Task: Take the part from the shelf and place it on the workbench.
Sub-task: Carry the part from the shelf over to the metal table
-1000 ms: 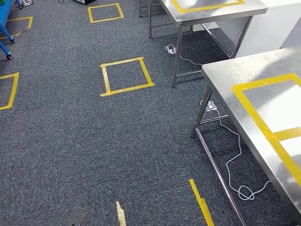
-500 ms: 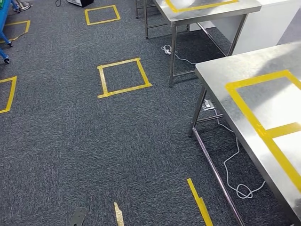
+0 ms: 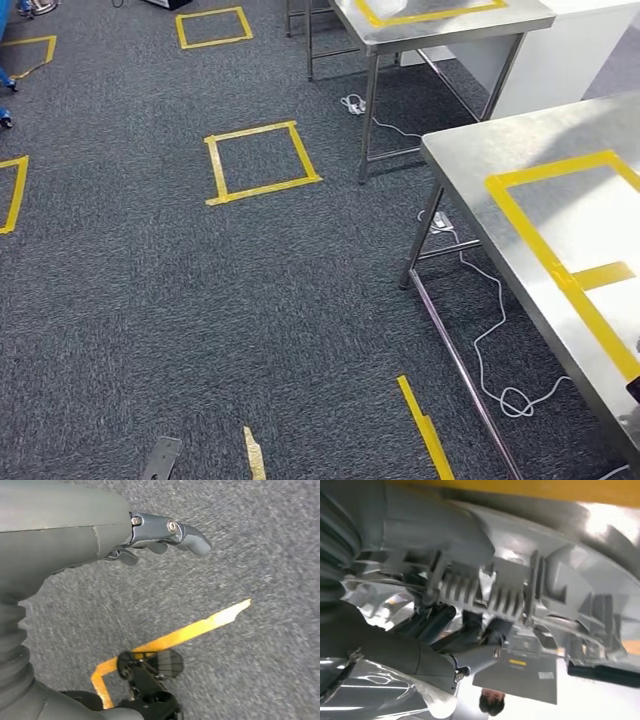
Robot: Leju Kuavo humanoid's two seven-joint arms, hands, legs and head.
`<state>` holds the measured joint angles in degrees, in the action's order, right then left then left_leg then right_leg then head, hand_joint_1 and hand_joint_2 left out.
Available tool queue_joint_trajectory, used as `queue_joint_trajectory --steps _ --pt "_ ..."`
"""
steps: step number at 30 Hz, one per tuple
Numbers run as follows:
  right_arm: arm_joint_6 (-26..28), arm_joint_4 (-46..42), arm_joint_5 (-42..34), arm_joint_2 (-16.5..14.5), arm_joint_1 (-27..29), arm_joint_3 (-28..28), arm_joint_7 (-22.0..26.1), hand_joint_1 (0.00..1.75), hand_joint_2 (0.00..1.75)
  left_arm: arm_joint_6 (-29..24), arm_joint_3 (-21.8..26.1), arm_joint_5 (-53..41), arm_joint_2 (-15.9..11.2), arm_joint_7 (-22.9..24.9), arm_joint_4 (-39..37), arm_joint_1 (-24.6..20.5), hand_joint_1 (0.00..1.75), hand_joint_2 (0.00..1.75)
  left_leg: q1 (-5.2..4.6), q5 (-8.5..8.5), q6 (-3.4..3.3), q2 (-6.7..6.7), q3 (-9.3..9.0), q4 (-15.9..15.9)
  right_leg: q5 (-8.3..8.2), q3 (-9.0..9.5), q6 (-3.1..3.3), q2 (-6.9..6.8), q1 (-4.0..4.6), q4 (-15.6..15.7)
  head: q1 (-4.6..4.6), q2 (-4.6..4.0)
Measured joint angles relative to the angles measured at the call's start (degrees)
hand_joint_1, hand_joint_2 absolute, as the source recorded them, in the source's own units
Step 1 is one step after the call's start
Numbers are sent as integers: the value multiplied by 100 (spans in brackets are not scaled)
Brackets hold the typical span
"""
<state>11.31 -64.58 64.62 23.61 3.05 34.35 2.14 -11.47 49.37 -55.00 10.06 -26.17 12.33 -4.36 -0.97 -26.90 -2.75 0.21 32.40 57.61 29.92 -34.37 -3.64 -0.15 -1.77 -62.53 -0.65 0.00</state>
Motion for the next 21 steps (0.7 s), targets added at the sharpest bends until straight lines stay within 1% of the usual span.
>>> queue_joint_trajectory --steps 1,2,3,4,5,6,7,8,9,10,11,12,13,14,15,16,17,18,20,21 --pt "7 -35 -50 -2 1 -6 43 0 0 -32 8 25 -4 -20 0 -5 0 87 -5 -13 31 1 9 27 -76 164 26 -3 7 285 4 0" --pt "-13 -85 -134 -7 3 -11 94 0 0 -93 19 46 -8 -21 0 -10 0 44 -11 -20 61 2 20 50 -87 245 60 0 19 424 5 0" --pt "-65 -150 -250 -13 6 -15 146 0 0 -165 36 75 -11 -13 0 -15 0 0 -14 -19 90 5 28 61 -73 265 105 12 38 447 9 0" --pt "-143 -230 -397 -20 12 -20 195 0 0 -224 57 109 -13 1 0 -20 0 0 -8 -15 113 9 30 66 -93 266 154 23 39 448 12 0" --pt "-225 -314 -549 -30 13 -30 233 0 0 -261 85 157 -15 17 0 -26 0 0 2 -31 142 7 34 88 -109 263 188 27 37 454 9 0" --pt "-285 -413 -694 -41 15 -49 262 0 0 -272 122 215 -16 32 0 -34 0 0 10 -92 177 4 61 162 -122 262 220 30 32 461 18 0" --pt "-308 -521 -810 -58 16 -79 276 0 0 -265 161 270 -16 50 0 -43 0 0 18 -218 213 -1 133 342 -136 260 246 29 21 469 24 0" --pt "-289 -636 -892 -78 16 -115 269 0 0 -258 198 311 -16 71 0 -51 0 0 30 -397 249 -7 260 639 -144 254 264 27 16 472 34 0" --pt "-237 -751 -947 -101 17 -152 247 0 0 -251 234 337 -14 90 0 -55 0 0 40 -598 273 -7 429 1027 -147 245 275 25 17 471 42 0" --pt "-170 -855 -980 -121 17 -184 217 0 0 -247 263 351 -10 106 0 -56 0 0 51 -758 287 -7 591 1403 -150 237 280 24 19 469 43 0" --pt "-101 -948 -1003 -138 17 -211 184 0 0 -247 286 356 -5 117 0 -52 0 0 59 -827 293 -7 696 1656 -151 232 282 22 21 468 43 0" --pt "-42 -1030 -1019 -150 18 -234 157 0 0 -247 304 359 -1 126 0 -48 0 0 63 -781 289 -7 708 1705 -152 232 282 22 22 467 43 0" --pt "-5 -1102 -1029 -161 19 -255 140 0 0 -247 317 361 2 133 0 -46 0 0 65 -630 277 -8 614 1528 -153 236 280 23 23 466 43 0" --pt "16 -1175 -1034 -171 19 -273 133 0 0 -247 328 361 3 137 0 -48 0 0 65 -414 256 -10 436 1168 -153 243 277 24 22 466 43 0" --pt "28 -1242 -1038 -179 20 -289 131 0 0 -247 339 362 3 140 0 -54 0 0 60 -237 229 -19 239 763 -153 246 270 25 25 465 41 0" --pt "33 -1299 -1040 -186 20 -302 133 0 0 -248 350 362 3 141 0 -61 0 0 52 -125 205 -27 77 408 -156 239 251 28 31 460 40 0" --pt "37 -1346 -1042 -189 21 -314 133 0 0 -248 360 363 3 142 0 -67 0 0 42 -75 185 -35 -21 177 -164 224 224 28 35 459 38 0" --pt "42 -1377 -1047 -190 25 -325 133 0 0 -248 369 365 4 143 0 -70 0 0 30 -89 171 -40 -47 89 -175 206 190 29 38 465 37 0" --pt "99 -1438 -1086 -194 38 -349 136 0 0 -249 390 368 9 146 0 -68 0 0 27 -63 118 -36 -38 30 -191 175 116 27 24 485 36 0" --pt "159 -1479 -1116 -198 45 -362 138 0 0 -251 398 369 13 150 0 -66 0 0 32 -37 78 -31 -43 -7 -150 145 92 24 16 450 33 0"
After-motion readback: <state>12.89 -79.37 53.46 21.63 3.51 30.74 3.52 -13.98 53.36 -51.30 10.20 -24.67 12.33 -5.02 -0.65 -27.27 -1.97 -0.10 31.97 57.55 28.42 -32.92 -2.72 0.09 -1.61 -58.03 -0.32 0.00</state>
